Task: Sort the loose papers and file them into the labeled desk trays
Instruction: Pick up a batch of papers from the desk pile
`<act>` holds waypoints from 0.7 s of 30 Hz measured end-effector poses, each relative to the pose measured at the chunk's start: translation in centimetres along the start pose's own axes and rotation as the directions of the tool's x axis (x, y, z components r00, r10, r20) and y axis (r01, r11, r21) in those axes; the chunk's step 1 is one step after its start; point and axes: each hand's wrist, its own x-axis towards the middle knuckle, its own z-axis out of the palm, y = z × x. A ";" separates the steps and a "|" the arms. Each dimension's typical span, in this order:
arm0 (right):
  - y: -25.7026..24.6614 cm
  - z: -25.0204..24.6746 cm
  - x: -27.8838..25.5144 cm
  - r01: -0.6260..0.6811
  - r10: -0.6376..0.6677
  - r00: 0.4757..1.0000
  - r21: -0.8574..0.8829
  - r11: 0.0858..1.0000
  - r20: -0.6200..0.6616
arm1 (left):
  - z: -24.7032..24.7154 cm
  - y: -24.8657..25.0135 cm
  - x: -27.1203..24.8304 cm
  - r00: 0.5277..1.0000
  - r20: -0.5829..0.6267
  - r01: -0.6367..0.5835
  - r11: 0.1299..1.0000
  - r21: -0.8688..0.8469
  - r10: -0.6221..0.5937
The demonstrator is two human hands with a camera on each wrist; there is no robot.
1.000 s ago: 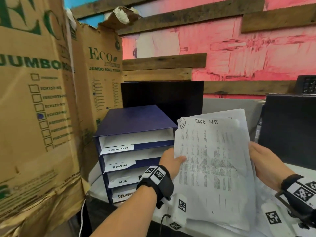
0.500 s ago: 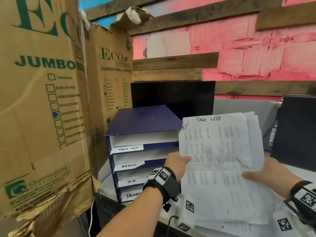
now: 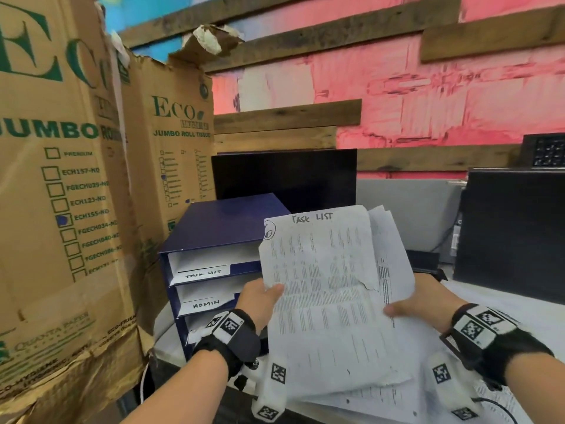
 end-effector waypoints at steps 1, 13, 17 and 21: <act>0.1 -0.2 0.0 0.010 -0.010 1.000 -0.007 1.000 -0.001 | -0.5 0.0 -0.2 0.999 -0.037 -0.002 1.000 0.002 0.003; -2.7 -2.0 1.7 0.025 -0.018 0.986 0.041 0.999 -0.163 | -7.2 2.0 -0.8 0.969 -0.141 0.218 0.969 0.116 -0.202; -4.8 -1.1 1.5 0.078 -0.084 0.995 -0.086 0.993 -0.059 | -8.1 3.7 -1.4 0.959 -0.225 0.242 0.908 0.340 -0.172; -5.8 -0.3 1.3 0.113 -0.120 0.992 -0.142 0.983 -0.044 | -9.6 5.8 -2.2 0.962 -0.230 0.246 0.830 0.501 -0.146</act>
